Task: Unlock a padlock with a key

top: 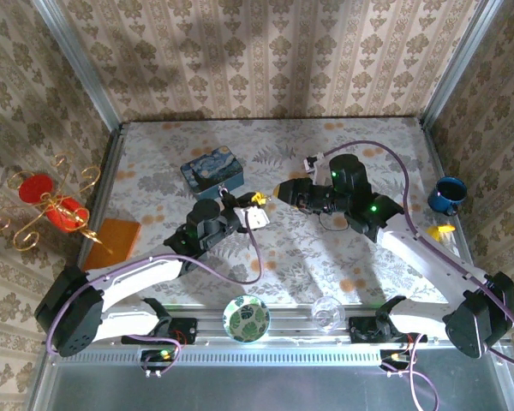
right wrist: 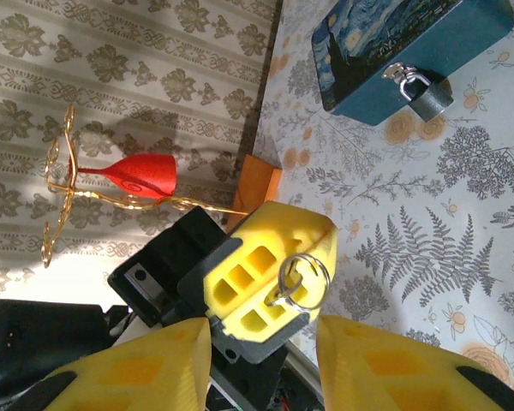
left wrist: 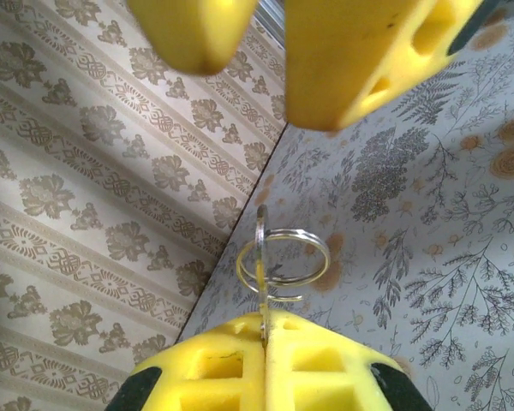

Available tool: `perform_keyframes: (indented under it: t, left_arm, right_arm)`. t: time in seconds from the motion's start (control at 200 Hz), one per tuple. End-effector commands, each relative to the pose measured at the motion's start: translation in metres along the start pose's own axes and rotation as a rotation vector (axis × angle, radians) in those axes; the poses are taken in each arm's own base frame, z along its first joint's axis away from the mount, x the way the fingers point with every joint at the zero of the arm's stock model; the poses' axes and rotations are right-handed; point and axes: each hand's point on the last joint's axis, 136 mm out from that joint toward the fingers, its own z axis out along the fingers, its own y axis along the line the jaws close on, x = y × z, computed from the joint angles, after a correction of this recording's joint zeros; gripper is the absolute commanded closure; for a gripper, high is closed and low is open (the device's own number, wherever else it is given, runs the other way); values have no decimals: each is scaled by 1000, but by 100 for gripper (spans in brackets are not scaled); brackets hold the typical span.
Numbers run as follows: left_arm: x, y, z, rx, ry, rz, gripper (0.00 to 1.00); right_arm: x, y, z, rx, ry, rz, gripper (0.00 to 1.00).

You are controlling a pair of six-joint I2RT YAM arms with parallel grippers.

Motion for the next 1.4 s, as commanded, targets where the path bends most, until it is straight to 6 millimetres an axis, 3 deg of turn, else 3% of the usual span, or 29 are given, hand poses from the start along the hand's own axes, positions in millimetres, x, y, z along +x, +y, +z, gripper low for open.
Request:
perform_keyframes:
  t: [0.0, 0.865, 1.06, 1.27, 1.391]
  left_arm:
    - [-6, 3, 2, -16, -8, 46, 100]
    - [-14, 2, 7, -30, -32, 57, 100]
    - [-15, 2, 7, -31, -35, 60, 100]
    - [-14, 6, 6, -54, -30, 52, 100]
    - [-15, 9, 4, -76, -33, 39, 100]
  right_arm:
    - [-3, 9, 2, -1, 3, 0, 63]
    - [4, -2, 18, 22, 46, 33, 66]
    - [5, 0, 24, 2, 59, 42, 75]
    - [5, -1, 26, 5, 60, 44, 100]
    - [4, -3, 25, 15, 52, 42, 100]
